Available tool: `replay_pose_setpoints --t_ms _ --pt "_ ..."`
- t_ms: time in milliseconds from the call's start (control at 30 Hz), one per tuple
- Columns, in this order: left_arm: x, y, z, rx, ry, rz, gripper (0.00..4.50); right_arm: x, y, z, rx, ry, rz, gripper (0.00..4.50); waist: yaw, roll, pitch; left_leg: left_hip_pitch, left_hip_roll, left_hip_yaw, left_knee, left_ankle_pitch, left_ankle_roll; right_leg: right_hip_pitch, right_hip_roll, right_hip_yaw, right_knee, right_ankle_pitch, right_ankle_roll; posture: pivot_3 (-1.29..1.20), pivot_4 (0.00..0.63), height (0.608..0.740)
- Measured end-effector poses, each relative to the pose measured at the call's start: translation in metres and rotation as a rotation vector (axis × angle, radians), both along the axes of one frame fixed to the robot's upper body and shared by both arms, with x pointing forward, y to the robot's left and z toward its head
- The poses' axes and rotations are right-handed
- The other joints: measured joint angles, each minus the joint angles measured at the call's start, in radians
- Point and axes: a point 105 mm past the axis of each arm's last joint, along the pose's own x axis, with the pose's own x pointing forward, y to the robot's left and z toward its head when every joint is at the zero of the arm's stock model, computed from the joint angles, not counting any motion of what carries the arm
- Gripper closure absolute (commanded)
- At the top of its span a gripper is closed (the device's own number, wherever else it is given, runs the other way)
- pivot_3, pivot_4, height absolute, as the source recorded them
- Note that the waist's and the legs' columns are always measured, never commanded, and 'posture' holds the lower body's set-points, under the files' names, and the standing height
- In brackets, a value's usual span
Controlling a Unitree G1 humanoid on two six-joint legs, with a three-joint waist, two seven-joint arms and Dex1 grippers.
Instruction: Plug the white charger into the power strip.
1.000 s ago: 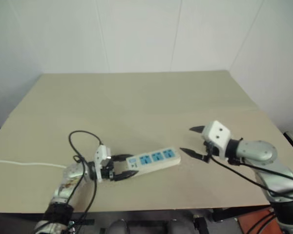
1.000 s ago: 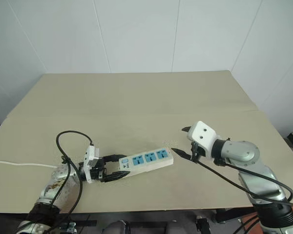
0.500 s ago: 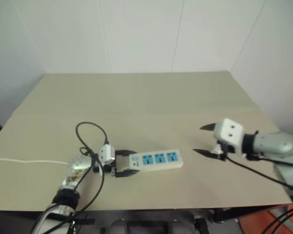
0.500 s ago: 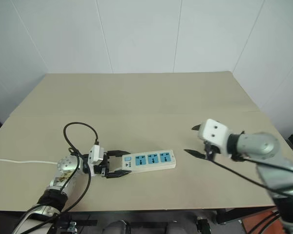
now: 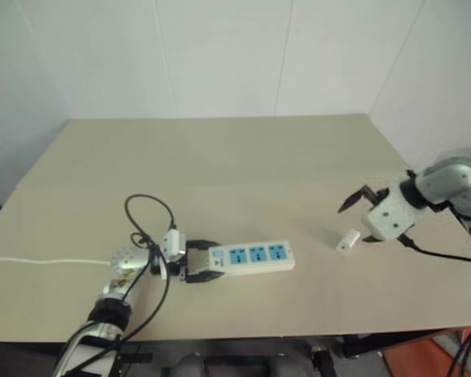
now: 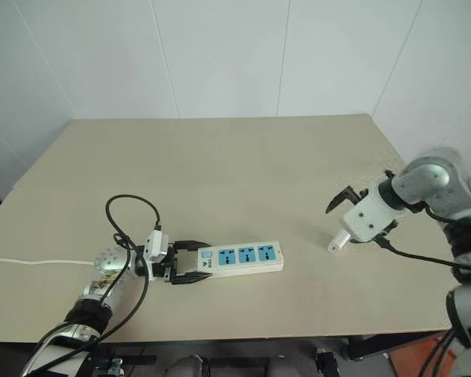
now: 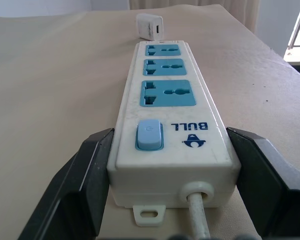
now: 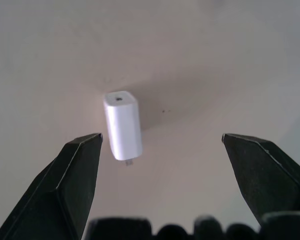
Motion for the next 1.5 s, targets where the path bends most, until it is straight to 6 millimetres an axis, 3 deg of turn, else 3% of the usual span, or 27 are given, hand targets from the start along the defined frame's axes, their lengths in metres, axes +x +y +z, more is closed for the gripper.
replay_pose_setpoints --t_ms 133,400,1433,1500 --pt "-0.001 0.0 -0.001 -0.003 -0.002 0.012 1.25 0.006 0.0 0.0 -0.101 0.008 0.06 0.0 0.0 0.0 0.0 0.0 0.0 0.0 0.0 0.0 0.0 0.0 0.0 0.0 0.0 0.0 -0.001 0.0 0.15 0.74" --pt "-0.004 0.001 -0.001 -0.006 -0.001 0.036 1.25 0.004 -0.008 -0.019 -0.216 0.077 0.098 0.0 0.0 0.001 0.0 0.001 0.0 0.0 -0.001 0.0 0.0 0.0 -0.001 0.0 0.002 -0.001 -0.002 0.0 0.15 0.74" --pt "-0.013 0.008 -0.001 0.01 0.002 0.094 1.25 0.014 0.011 -0.071 -0.181 0.125 0.114 0.0 -0.019 0.001 0.0 0.005 0.0 0.0 -0.003 0.0 0.0 0.0 0.0 0.0 0.005 -0.002 -0.004 0.0 0.15 0.74" --pt "-0.014 0.009 -0.001 0.011 0.002 0.097 1.25 0.014 0.012 -0.071 -0.176 0.122 0.118 0.38 -0.022 0.001 0.0 0.005 0.0 0.0 -0.003 0.0 0.0 0.001 0.0 0.0 0.005 -0.002 -0.004 0.0 0.15 0.74"
